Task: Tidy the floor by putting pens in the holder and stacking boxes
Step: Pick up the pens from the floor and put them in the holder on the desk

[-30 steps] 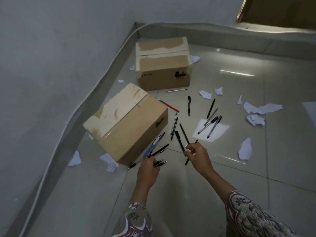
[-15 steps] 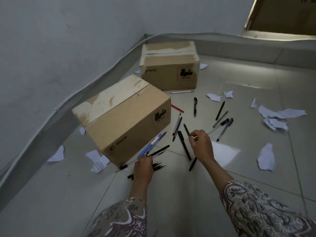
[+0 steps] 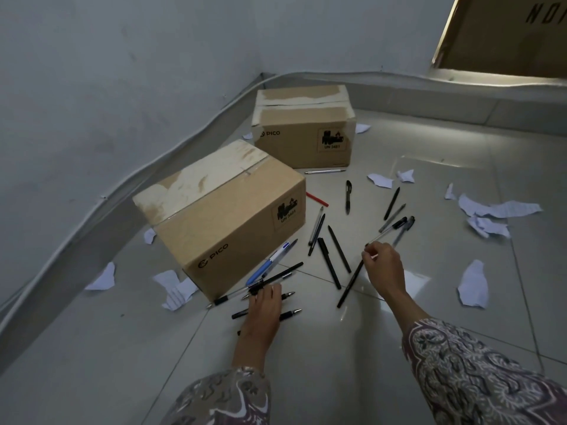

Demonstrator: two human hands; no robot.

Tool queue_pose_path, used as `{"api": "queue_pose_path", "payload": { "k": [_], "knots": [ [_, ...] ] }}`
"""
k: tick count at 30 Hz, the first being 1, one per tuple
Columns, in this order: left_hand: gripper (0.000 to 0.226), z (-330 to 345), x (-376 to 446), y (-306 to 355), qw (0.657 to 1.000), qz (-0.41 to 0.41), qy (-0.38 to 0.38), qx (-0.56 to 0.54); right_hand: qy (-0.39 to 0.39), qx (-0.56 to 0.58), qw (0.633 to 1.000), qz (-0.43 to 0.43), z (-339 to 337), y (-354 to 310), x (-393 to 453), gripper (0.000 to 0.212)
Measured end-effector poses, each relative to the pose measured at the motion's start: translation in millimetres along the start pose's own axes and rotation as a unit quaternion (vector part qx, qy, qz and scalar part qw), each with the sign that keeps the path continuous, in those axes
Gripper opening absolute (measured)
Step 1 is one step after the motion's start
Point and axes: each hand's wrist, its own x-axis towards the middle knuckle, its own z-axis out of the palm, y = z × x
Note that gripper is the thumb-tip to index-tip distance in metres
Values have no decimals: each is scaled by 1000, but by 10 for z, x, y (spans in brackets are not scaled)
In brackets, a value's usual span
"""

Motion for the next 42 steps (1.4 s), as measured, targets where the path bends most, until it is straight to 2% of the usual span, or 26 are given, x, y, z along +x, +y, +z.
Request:
{"api": "queue_pose_path", "payload": {
  "k": [4,7,13,17,19,20,22,24,26,29,31,34,37,42],
  "knots": [
    [26,59,-91,26,999,19,-35,-21,-12,9,999,47,22,81,-44,15],
    [24,109,-46,-10,999,21,-17,-32,-37,8,995,87,56,69,-68,15],
    [24,197,-57,-30,996,86,-24,17,-95,-27,982,161,246,49,-164,15],
    [8,127,-49,-10,988,143,-8,57,-83,-60,977,186,350,-13,-212,17],
    [9,121,-40,3,984,156,-18,78,-69,-67,977,190,377,-49,-233,17],
    [5,116,-22,-5,985,154,-16,70,-60,-70,977,190,384,-59,-240,18],
    [22,115,-27,-21,990,140,-10,34,-33,-76,980,181,388,-70,-245,23],
    [26,104,34,-23,997,74,17,-6,-4,-64,988,142,382,-72,-239,21],
    [26,34,118,-7,993,-11,19,-114,1,-30,996,83,375,-113,-240,17],
    [26,-165,192,40,955,-102,29,-275,-63,-21,997,-32,426,-249,-253,11],
    [18,-228,223,41,909,-126,35,-397,-93,-39,988,-119,500,-355,-279,6],
    [11,-262,206,-30,812,-174,46,-554,-130,-45,970,-198,661,-528,-308,38],
    [13,-262,143,-194,749,-223,65,-621,-188,-90,945,-253,830,-616,-318,29],
    [26,-233,-71,-525,691,-294,79,-655,-225,-139,916,-303,1015,-649,-394,24]
  ]
}}
